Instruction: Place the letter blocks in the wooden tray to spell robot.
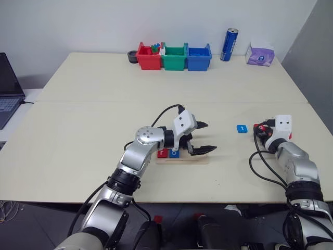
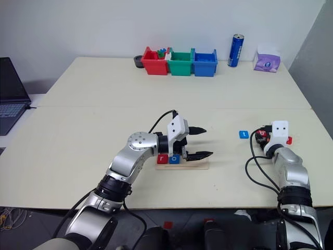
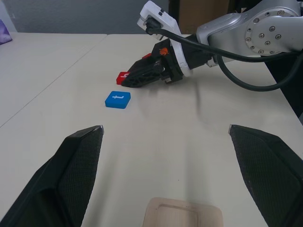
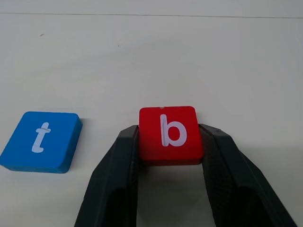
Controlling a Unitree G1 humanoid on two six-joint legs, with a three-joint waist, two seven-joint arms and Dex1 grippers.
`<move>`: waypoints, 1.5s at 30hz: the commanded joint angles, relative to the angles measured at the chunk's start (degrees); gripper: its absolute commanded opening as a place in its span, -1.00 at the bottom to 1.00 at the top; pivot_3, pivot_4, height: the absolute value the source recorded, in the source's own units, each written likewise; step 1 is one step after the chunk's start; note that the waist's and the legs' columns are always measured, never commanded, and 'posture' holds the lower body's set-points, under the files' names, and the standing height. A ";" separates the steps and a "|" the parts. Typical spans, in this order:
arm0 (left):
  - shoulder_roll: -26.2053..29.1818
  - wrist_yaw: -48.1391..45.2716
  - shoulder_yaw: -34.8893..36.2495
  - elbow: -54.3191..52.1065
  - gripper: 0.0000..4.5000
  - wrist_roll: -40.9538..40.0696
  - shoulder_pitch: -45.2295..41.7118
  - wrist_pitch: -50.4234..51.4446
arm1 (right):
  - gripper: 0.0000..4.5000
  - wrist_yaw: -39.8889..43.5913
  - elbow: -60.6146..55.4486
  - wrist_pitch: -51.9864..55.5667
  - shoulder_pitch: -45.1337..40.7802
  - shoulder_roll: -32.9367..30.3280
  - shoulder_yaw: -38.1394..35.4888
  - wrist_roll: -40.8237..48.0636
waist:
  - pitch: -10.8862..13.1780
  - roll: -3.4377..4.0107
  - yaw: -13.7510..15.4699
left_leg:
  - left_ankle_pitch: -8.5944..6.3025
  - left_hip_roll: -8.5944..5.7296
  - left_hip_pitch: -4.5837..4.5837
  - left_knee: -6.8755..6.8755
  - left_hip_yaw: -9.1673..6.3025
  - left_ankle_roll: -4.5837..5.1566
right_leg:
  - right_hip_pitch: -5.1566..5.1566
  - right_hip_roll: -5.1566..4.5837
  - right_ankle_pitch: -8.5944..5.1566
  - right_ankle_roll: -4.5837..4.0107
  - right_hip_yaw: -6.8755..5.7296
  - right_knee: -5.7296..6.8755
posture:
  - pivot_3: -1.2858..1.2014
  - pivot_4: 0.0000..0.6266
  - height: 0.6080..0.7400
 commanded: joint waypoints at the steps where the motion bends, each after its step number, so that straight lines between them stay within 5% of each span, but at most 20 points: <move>1: 1.30 -1.31 0.00 -3.13 1.00 -1.16 0.61 -1.08 | -0.35 -2.80 -14.33 8.62 3.28 0.98 -2.16 3.50 | 0.00 0.07 0.02 | 0.00 0.00 -0.01 0.00 -0.02 0.00 | -0.01 0.00 0.00 0.00 0.01 0.00 | 0.03 -0.52 1.00; 6: 6.07 -4.11 -0.02 -8.91 1.00 -2.32 6.13 -0.62 | -0.35 -8.66 -47.49 30.85 15.21 3.71 -1.06 8.76 | -0.07 0.25 -0.10 | 0.00 0.03 -0.14 -0.09 -0.31 0.00 | -0.17 0.01 -0.03 -0.02 0.03 0.02 | 0.03 -0.52 1.00; 11: 8.54 -3.99 0.25 -13.51 1.00 -3.57 10.41 0.56 | -0.35 -13.50 -64.36 43.03 21.33 8.75 5.00 10.26 | -0.06 0.25 -0.06 | 0.00 0.05 -0.22 -0.07 -0.46 -0.01 | -0.24 0.01 -0.12 0.10 -0.02 0.04 | 0.03 -0.52 1.00; 27: 9.93 -2.00 -0.46 -16.71 1.00 -3.53 13.05 0.46 | -0.35 -21.10 -57.19 42.26 19.51 16.02 16.13 -0.22 | -0.06 0.24 -0.12 | 0.00 0.02 -0.19 -0.04 -0.42 -0.01 | -0.21 0.03 -0.21 0.25 -0.09 0.00 | 0.03 -0.52 1.00; 35: 10.35 -2.19 -0.19 -16.72 1.00 -3.83 13.21 0.49 | 0.92 -18.71 -60.24 43.03 20.77 16.50 17.33 0.61 | -0.07 0.23 -0.14 | 0.00 0.02 -0.18 -0.04 -0.42 -0.01 | -0.20 0.03 -0.21 0.25 -0.10 0.00 | 0.03 -0.52 1.00; 39: 10.15 -2.53 -0.19 -15.54 1.00 -3.96 12.19 -0.06 | 0.98 -15.65 -64.18 43.80 19.08 13.29 14.38 1.70 | -0.06 0.23 -0.12 | 0.00 0.01 -0.19 -0.04 -0.42 -0.01 | -0.21 0.03 -0.21 0.25 -0.12 -0.01 | 0.03 -0.52 1.00; 45: 10.88 -5.58 1.56 -11.46 1.00 -5.89 9.16 -1.65 | 0.98 -0.31 -67.45 39.59 15.12 -1.00 7.62 7.99 | -0.04 0.21 -0.06 | 0.00 -0.02 -0.21 -0.02 -0.41 -0.01 | -0.20 0.02 -0.21 0.26 -0.20 -0.04 | 0.03 -0.52 1.00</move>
